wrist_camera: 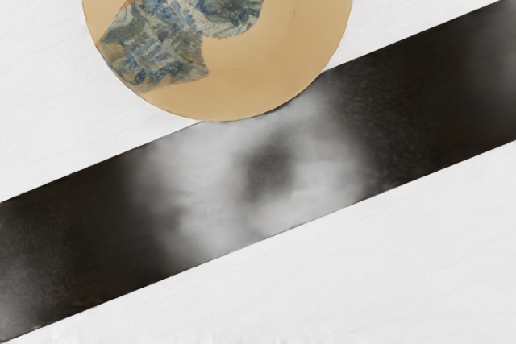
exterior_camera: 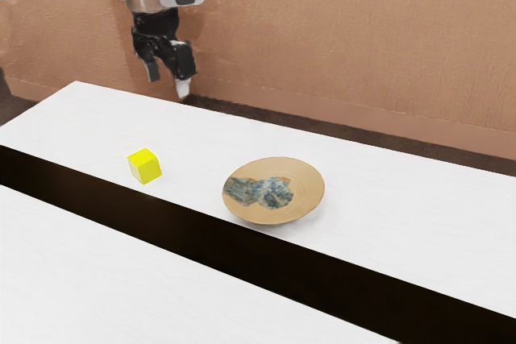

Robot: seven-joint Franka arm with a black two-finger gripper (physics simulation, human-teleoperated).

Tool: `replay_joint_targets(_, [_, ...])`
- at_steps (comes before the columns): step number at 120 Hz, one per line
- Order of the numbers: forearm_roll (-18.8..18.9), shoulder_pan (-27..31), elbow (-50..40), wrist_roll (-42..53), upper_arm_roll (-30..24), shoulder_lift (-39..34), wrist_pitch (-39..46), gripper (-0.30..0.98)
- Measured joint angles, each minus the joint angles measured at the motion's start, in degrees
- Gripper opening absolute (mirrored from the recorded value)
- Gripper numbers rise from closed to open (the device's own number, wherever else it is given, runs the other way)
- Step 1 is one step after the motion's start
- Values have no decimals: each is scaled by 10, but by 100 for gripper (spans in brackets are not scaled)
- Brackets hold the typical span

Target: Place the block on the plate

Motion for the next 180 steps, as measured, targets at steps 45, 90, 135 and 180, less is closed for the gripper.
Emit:
replay_joint_targets(45, [-33,-19,25,-30,94,67,-1,68])
replay_joint_targets(90, [-134,33,42,203,228,230,119,68])
replay_joint_targets(135, [-154,119,146,342,164,338,156,69])
replay_joint_targets(180, [-172,141,144,419,148,389,186,69])
